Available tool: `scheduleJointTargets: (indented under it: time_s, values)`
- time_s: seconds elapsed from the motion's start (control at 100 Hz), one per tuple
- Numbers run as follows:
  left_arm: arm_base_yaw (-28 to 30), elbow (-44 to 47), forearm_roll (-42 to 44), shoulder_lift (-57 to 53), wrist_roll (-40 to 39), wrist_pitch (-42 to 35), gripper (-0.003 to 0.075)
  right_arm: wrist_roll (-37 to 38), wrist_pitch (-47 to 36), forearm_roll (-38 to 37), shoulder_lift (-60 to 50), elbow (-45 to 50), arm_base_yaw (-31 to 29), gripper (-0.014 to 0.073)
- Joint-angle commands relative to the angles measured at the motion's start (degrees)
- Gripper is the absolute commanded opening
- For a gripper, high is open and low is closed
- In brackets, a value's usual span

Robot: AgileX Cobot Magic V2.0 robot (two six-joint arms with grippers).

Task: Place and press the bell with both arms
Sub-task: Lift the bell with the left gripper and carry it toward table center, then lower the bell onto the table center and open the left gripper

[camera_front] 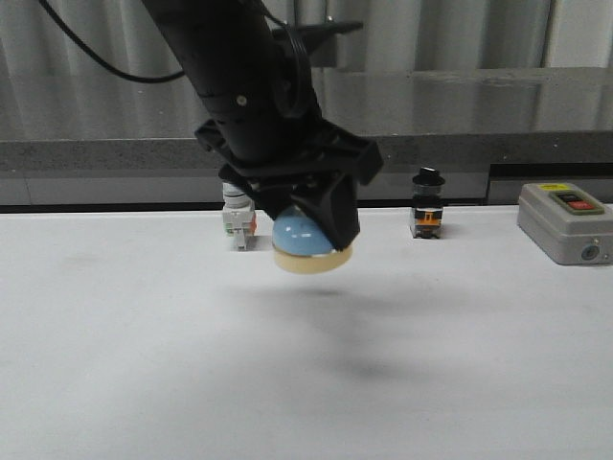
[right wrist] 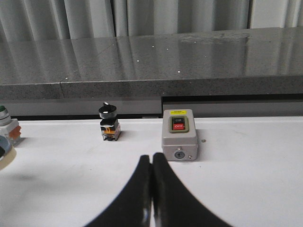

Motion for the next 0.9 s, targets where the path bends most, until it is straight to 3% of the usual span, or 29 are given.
scheduleJointTargets:
  time_s: [0.0, 0.59, 0.68, 0.83, 0.89]
  values:
    - [-0.7, -1.9, -0.9, -1.3, -0.1, -2.9, 0.0165, 0.0, -4.5, -0.6, -0.9, -0.8, -0.3, -0.006]
    - [-0.9, -1.9, -2.1, 3.6, -0.1, -5.1, 0.0192, 0.0, -4.5, -0.6, -0.9, -0.8, -0.3, -0.006]
    - [-0.9, -1.9, -2.3, 3.6, -0.1, -4.8, 0.0293, 0.0, -4.5, -0.6, -0.9, -0.8, -0.3, -0.006]
    - [-0.9, -1.9, -2.4, 3.6, -0.1, -4.6, 0.0574, 0.0, -4.5, -0.6, -0.9, -0.8, -0.3, -0.006]
    - [-0.9, -1.9, -2.4, 3.6, -0.1, -4.5, 0.0627, 0.0, -4.5, -0.6, -0.9, -0.8, -0.3, -0.006]
